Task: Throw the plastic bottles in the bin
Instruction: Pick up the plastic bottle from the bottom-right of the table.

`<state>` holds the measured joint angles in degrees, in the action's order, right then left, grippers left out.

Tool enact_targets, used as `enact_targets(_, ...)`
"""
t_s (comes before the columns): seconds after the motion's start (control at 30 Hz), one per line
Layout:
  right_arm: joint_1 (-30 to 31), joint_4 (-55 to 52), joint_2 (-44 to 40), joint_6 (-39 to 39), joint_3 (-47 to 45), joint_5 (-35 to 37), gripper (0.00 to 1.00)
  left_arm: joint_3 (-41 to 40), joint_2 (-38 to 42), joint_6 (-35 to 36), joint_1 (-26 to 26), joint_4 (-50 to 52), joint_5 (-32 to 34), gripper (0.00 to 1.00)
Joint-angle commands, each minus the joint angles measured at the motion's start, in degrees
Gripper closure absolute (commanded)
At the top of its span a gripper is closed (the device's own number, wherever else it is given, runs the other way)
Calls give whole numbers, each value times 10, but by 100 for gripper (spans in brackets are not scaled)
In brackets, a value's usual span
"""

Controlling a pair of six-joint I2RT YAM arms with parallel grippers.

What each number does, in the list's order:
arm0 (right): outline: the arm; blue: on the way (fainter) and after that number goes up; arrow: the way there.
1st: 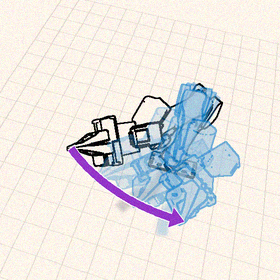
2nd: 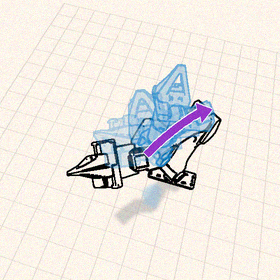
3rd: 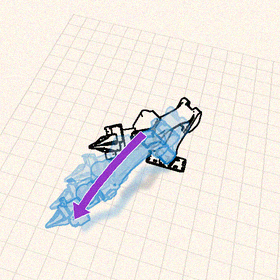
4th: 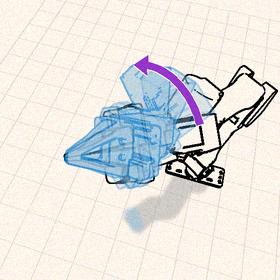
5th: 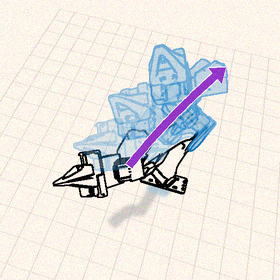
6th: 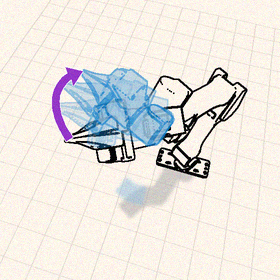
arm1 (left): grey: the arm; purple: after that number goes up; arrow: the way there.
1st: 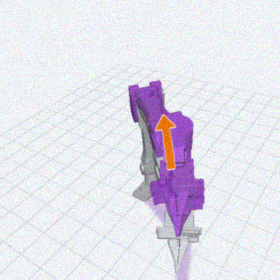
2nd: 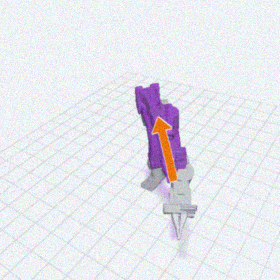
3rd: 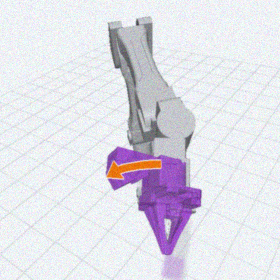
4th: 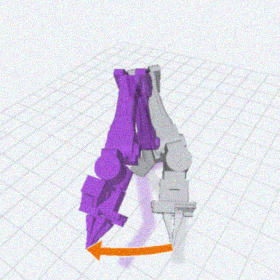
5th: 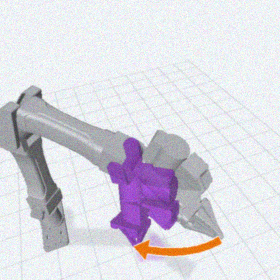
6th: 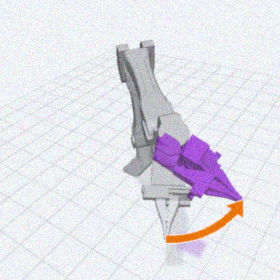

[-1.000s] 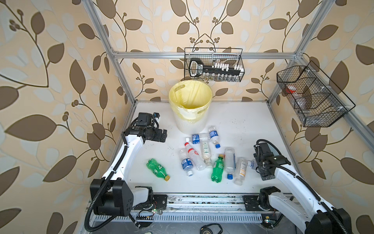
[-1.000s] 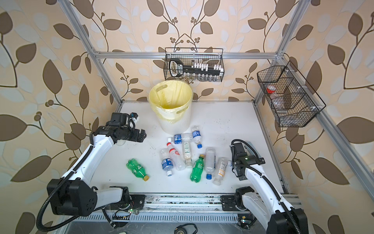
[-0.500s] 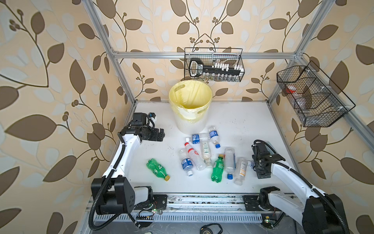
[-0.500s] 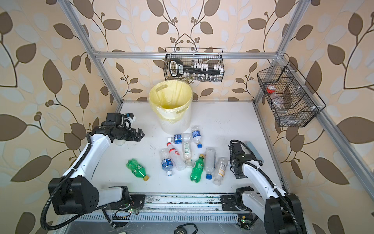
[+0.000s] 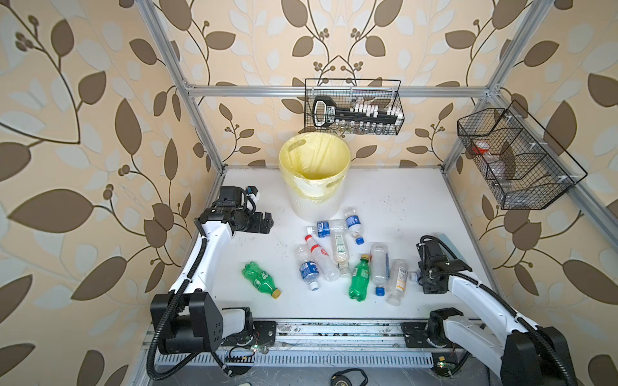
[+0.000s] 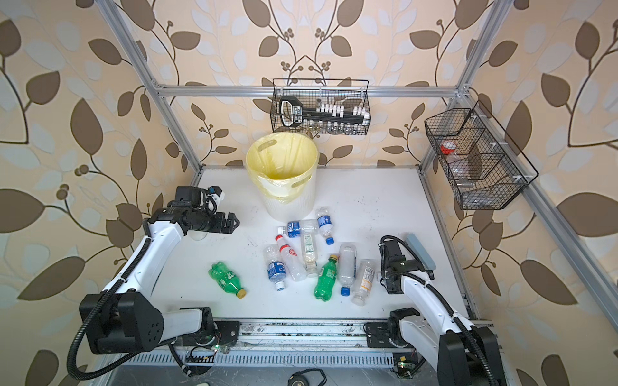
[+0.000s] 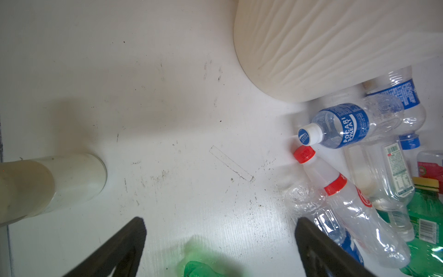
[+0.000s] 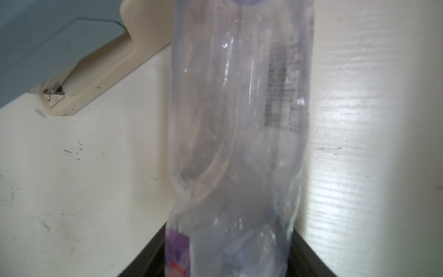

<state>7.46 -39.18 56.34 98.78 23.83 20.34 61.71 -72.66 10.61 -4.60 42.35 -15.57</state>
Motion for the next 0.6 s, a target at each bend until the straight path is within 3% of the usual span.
enact_targets(0.0,-1,-9,-12,19,-13,-2,41,4,1,13,-5,12,-24,1)
enact_targets(0.17,0,-18,-36,3,-19,0,50,2,2,16,-8,11,-33,1)
enact_targets(0.57,17,-108,-137,30,-16,41,54,1,7,13,-16,12,-48,1)
